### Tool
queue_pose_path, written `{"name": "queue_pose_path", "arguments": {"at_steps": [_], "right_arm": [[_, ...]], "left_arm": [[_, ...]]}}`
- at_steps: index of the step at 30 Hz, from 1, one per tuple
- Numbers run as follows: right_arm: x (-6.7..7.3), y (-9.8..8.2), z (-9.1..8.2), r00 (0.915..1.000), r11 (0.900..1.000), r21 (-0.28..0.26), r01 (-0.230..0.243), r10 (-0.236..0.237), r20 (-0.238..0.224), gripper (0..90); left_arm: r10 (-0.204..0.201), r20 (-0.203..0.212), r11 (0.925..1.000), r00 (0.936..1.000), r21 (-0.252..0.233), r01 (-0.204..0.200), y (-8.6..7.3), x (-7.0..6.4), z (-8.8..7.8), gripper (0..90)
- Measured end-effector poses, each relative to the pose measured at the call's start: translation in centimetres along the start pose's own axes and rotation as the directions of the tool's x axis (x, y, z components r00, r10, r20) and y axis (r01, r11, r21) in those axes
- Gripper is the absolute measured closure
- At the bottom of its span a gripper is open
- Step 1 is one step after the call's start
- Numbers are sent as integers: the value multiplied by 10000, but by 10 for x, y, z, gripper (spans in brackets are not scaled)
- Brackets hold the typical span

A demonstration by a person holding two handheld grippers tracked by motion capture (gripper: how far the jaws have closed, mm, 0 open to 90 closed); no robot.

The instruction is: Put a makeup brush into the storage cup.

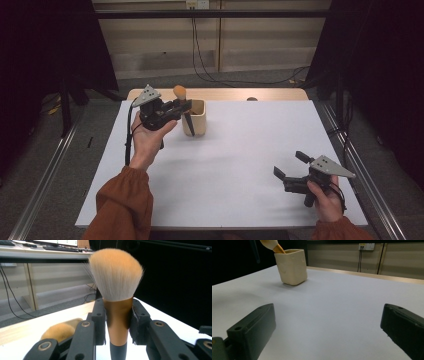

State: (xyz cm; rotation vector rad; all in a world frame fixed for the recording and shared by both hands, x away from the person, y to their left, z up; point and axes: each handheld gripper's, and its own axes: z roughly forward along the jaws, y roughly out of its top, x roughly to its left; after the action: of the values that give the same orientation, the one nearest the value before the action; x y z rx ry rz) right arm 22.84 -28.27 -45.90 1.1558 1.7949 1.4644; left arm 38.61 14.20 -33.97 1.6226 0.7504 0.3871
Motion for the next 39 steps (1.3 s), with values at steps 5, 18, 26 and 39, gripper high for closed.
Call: {"name": "queue_pose_path", "arguments": {"at_steps": [5, 18, 26, 39], "right_arm": [[0, 0, 0, 9999, 9999, -6, -119, 119, -52, 0], [0, -1, -1, 9998, 9998, 4, -206, 206, -29, 0], [0, -2, 0, 9998, 9999, -2, -173, 173, -90, 0], [0, -2, -1, 9998, 9998, 12, -180, 180, -100, 0]], "left_arm": [[107, -207, 9997, 9997, -198, -111, 8, 4, 7, 697], [422, -499, 9974, 9979, -555, -449, 22, 10, 27, 697], [638, -722, 9963, 9953, -524, -677, 24, 14, 42, 697], [819, -1120, 9956, 9903, -372, -865, 16, 20, 58, 697]]}}
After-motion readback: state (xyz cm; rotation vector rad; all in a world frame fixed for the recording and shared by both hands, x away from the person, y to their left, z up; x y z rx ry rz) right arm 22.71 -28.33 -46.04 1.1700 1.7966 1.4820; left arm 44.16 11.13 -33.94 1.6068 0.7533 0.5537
